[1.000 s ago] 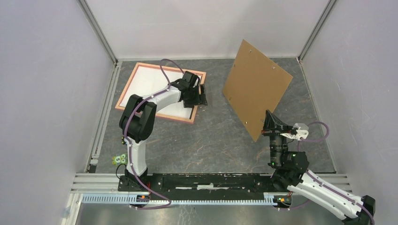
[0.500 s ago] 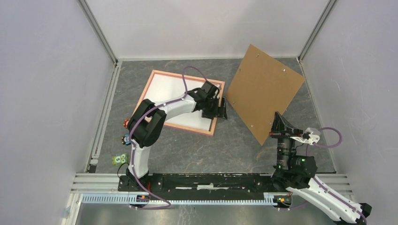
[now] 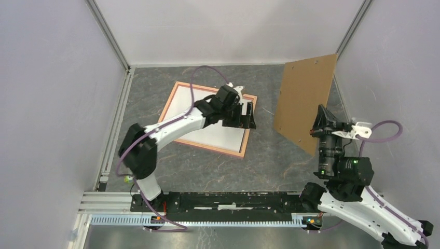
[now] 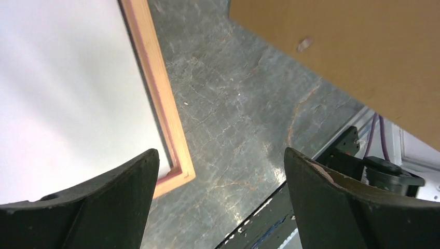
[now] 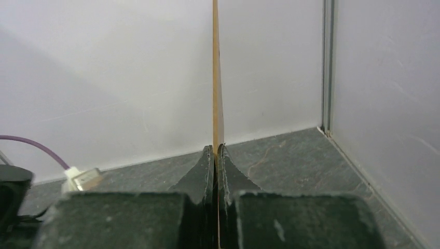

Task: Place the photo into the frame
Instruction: Move the photo frame to the center of the board, then turn over the photo frame item on the photo frame.

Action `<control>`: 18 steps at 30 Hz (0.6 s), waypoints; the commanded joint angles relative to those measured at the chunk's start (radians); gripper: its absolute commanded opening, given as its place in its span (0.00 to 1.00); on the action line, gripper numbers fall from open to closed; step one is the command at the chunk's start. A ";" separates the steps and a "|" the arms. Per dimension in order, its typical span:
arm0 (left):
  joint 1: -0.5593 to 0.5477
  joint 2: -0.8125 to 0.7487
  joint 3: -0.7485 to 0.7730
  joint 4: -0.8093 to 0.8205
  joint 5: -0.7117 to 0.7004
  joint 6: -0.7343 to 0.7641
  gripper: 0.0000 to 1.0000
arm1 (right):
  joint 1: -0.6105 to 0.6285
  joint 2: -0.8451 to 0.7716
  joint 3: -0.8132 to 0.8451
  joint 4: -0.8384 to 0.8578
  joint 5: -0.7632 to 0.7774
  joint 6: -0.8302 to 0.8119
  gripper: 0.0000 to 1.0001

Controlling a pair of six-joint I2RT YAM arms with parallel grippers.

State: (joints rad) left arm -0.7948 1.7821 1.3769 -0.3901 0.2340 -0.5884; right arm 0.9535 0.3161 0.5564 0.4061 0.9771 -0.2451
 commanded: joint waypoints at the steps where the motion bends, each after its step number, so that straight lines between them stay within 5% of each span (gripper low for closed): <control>1: 0.026 -0.214 0.020 -0.123 -0.119 0.114 0.95 | 0.001 0.169 0.192 -0.051 -0.120 0.026 0.00; 11: 0.029 -0.657 0.094 -0.215 -0.534 0.335 0.98 | 0.001 0.567 0.517 -0.072 -0.317 0.393 0.00; 18: 0.029 -0.821 0.032 -0.142 -0.664 0.406 0.98 | 0.001 0.643 0.327 0.218 -0.165 0.751 0.00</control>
State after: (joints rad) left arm -0.7670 1.0012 1.4479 -0.5732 -0.3187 -0.2893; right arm 0.9554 0.9512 0.9581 0.3458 0.7258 0.2337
